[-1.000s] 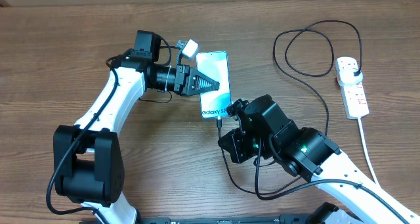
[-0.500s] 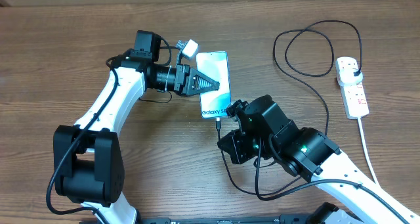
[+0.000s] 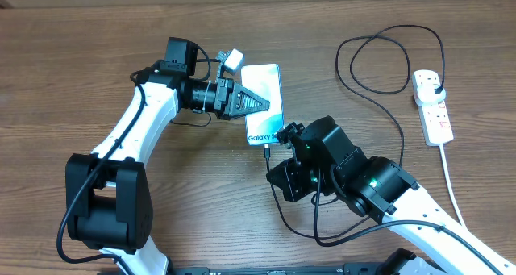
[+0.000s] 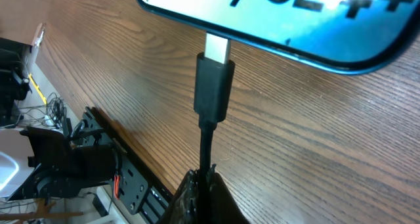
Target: Plug charger to phone and switch on socket
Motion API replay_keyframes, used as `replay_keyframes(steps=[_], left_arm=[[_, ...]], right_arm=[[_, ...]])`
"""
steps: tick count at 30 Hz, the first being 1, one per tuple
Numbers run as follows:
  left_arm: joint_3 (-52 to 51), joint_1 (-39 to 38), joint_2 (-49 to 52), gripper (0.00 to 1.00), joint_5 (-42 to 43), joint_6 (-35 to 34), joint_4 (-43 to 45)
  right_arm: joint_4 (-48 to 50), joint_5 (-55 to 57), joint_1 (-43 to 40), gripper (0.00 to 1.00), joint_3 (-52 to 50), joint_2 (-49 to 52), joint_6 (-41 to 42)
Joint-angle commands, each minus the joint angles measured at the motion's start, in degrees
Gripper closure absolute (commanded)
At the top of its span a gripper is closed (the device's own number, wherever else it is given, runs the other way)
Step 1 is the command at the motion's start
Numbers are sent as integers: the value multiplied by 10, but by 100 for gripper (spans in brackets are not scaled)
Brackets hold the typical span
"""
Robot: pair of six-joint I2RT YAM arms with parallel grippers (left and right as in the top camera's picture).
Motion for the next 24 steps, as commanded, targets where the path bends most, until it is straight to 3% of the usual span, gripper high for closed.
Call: replay_keyframes(steps=[1, 24], left_arm=[[12, -3, -8, 96, 13, -6, -1], [12, -12, -8, 96, 1, -6, -5]], right_arm=[[6, -2, -1, 96, 10, 1, -10], [8, 52, -1, 96, 10, 6, -38]])
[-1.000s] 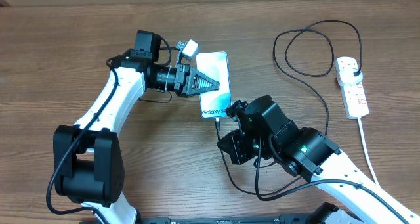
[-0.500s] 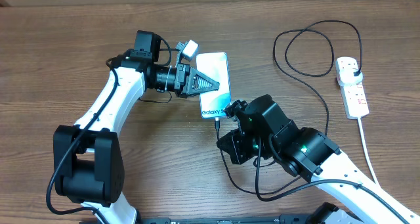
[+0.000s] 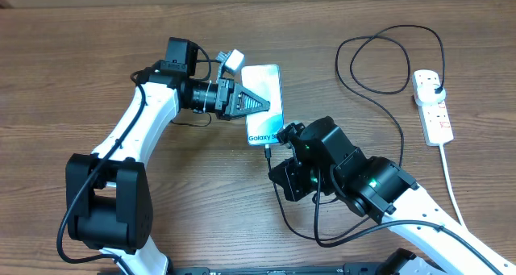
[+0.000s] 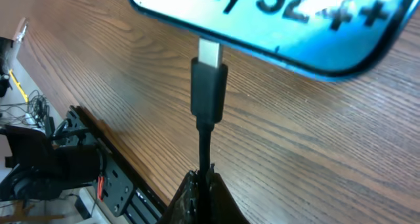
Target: Plug charger to phone and switch on socket
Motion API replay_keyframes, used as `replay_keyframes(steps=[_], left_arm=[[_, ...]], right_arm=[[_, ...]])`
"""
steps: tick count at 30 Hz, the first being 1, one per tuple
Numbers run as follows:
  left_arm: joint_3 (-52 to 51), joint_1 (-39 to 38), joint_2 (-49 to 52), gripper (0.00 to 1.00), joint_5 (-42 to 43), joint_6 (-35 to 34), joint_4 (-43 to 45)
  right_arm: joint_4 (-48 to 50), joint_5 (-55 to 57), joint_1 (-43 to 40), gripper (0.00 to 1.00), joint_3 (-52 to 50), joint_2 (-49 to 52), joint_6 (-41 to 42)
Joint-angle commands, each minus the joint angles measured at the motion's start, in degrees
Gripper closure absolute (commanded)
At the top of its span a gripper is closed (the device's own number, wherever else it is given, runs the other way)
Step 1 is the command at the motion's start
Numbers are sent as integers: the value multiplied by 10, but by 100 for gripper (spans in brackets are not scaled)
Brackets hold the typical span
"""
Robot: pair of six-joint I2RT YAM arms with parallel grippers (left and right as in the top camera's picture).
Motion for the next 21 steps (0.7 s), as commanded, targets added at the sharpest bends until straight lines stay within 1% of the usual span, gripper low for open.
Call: replay_keyframes(steps=[1, 6, 13, 21], left_arm=[[12, -11, -8, 96, 10, -4, -2], [12, -11, -8, 96, 9, -3, -2], [12, -11, -8, 96, -35, -3, -2], [12, -12, -8, 96, -35, 19, -2]], right_arm=[[9, 24, -2, 96, 10, 10, -12], [11, 24, -2, 96, 10, 24, -14], [18, 23, -2, 96, 10, 25, -14], [27, 24, -2, 96, 14, 25, -17]])
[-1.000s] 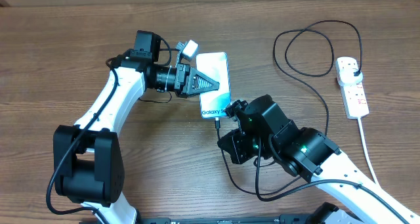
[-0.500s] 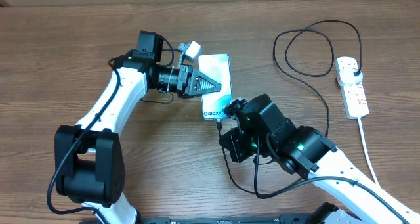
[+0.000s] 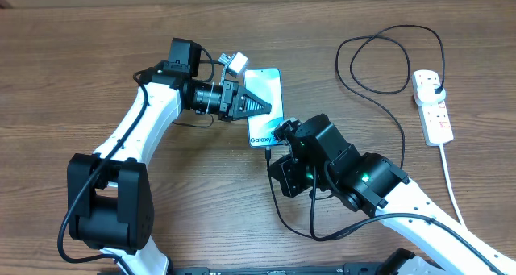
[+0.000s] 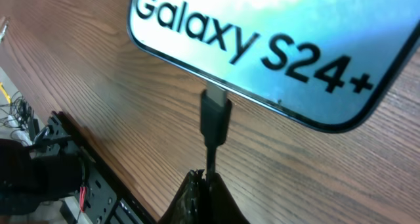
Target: Plug charger to phone and switch on socket
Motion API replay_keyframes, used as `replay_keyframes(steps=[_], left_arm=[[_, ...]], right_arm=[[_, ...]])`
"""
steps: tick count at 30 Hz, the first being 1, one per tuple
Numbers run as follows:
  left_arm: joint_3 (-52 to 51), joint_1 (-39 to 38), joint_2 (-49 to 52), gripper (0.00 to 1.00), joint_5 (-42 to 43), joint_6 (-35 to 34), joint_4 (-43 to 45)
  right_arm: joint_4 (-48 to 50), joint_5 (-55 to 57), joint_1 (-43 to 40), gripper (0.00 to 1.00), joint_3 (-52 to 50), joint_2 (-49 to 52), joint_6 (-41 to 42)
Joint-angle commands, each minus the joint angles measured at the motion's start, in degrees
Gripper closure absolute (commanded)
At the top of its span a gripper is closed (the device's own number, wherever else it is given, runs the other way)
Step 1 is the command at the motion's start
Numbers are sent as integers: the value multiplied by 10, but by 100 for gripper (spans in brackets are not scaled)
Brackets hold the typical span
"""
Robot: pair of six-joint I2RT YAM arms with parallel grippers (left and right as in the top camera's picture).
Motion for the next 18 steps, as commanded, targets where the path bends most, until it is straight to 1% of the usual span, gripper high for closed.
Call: replay_keyframes(steps=[1, 7, 18], left_arm=[[12, -4, -8, 96, 16, 16, 0], [12, -4, -8, 95, 17, 29, 0], [12, -4, -8, 96, 17, 33, 0]], right_arm=[[10, 7, -2, 96, 16, 0, -12], [13, 10, -2, 96, 42, 0, -20], [-13, 24, -2, 96, 42, 0, -19]])
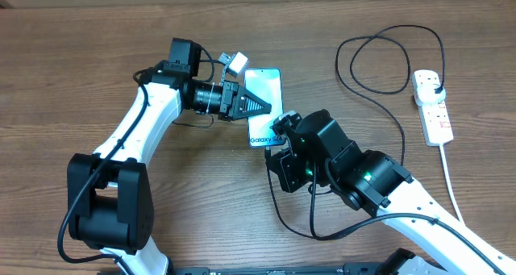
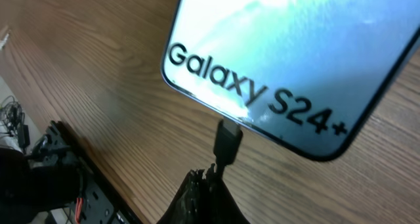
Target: Plug charger to phone and switch on socket
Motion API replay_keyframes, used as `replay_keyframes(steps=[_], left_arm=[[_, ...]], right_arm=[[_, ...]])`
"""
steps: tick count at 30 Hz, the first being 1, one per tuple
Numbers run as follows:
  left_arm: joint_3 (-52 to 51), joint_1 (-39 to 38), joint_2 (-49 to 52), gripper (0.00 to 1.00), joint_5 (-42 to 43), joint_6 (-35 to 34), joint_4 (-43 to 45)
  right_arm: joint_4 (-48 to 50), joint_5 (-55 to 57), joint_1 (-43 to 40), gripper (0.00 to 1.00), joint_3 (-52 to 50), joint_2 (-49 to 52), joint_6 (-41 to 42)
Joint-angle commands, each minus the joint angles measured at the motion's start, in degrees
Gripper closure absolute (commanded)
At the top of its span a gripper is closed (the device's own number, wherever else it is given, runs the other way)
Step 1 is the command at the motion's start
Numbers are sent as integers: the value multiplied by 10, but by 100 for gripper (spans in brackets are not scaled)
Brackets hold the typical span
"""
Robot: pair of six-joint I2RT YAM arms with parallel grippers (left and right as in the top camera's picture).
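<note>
The phone (image 1: pixel 266 97) lies screen up on the table, its "Galaxy S24+" lettering (image 2: pixel 256 99) at the near end. My left gripper (image 1: pixel 247 104) is shut on the phone's left edge. The black charger plug (image 2: pixel 228 142) stands against the phone's bottom edge with no metal tip showing. My right gripper (image 2: pixel 209 177) is shut on the cable just behind the plug, and sits below the phone (image 1: pixel 278 150) in the overhead view. The white power strip (image 1: pixel 431 106) lies at the far right with the charger's adapter (image 1: pixel 429 82) in it; its switch state is too small to tell.
The black cable (image 1: pixel 387 61) loops across the right half of the table and runs under my right arm. A white lead (image 1: pixel 451 186) trails from the strip toward the front edge. Wood-grain tabletop (image 1: pixel 81 57) surrounds the phone.
The plug's bright metal tip, a sliver 0.6 s ago, is now hidden at the phone's edge. My right gripper has moved slightly toward the phone. The left gripper has stayed put.
At first my right gripper held the plug at the phone's bottom edge with much bare metal tip showing, and the same at 1.3 s. By 0.6 s the phone had shifted slightly with the left gripper and little metal showed. Now none shows.
</note>
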Motion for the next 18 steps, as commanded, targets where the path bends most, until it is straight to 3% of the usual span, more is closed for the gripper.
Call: replay_keyframes(steps=[1, 8, 12, 18], left_arm=[[12, -4, -8, 96, 18, 16, 0], [12, -4, -8, 96, 18, 16, 0], [12, -4, -8, 95, 18, 16, 0], [12, -4, -8, 96, 18, 15, 0]], right_arm=[[-14, 8, -2, 96, 18, 0, -4], [-71, 4, -1, 96, 18, 0, 36], [-90, 5, -1, 78, 18, 0, 59], [-74, 20, 34, 68, 18, 0, 74]])
